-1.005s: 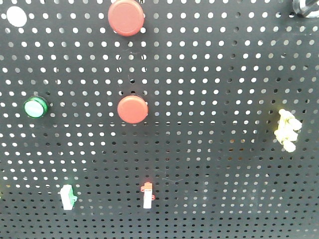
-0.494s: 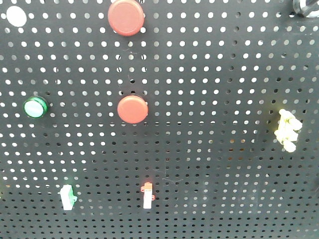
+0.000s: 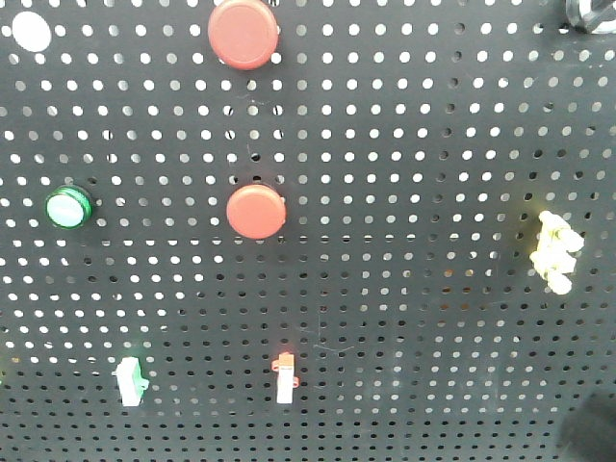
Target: Rotate knob clockwise with right arm
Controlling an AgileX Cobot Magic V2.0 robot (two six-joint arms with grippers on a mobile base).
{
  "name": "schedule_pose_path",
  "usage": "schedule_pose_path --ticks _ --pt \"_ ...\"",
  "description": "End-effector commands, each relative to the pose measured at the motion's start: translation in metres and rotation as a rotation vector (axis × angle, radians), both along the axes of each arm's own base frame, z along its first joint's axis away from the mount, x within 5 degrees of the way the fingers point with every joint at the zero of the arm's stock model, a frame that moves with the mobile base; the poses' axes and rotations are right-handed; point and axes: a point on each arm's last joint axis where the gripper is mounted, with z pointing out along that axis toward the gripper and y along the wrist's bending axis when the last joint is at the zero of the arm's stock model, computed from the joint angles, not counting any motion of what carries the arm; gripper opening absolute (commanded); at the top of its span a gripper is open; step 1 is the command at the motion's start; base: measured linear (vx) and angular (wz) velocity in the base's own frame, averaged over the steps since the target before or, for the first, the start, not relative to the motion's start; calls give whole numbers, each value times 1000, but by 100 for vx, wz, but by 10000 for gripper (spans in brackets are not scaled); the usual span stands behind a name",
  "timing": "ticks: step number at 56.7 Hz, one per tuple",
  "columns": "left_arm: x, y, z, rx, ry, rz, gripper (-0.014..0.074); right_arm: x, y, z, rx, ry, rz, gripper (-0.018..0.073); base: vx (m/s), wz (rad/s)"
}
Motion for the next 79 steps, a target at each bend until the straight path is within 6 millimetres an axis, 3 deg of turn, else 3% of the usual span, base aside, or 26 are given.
schedule_pose_path --ticks 1,6,12,27,41,79 --pt "-1 -1 -3 -14 -59 -13 -6 0 5 -8 57 -6 46 -8 0 0" --pt "-1 -1 -3 -14 -59 -13 -6 -3 4 -41 56 18 55 -8 0 0" --pt "-1 -1 -3 -14 -59 -13 -6 -9 -11 -70 111 10 -34 -8 0 0" --pt "-1 -1 -3 -14 -59 -13 -6 -39 -53 -113 131 -190 -395 -8 0 0" --pt "-1 -1 -3 -14 -59 -13 -6 -40 -58 -131 180 -167 -483 -8 0 0" --pt "-1 -1 -3 -14 -59 -13 -6 -40 -59 -132 175 -158 -485 -8 0 0"
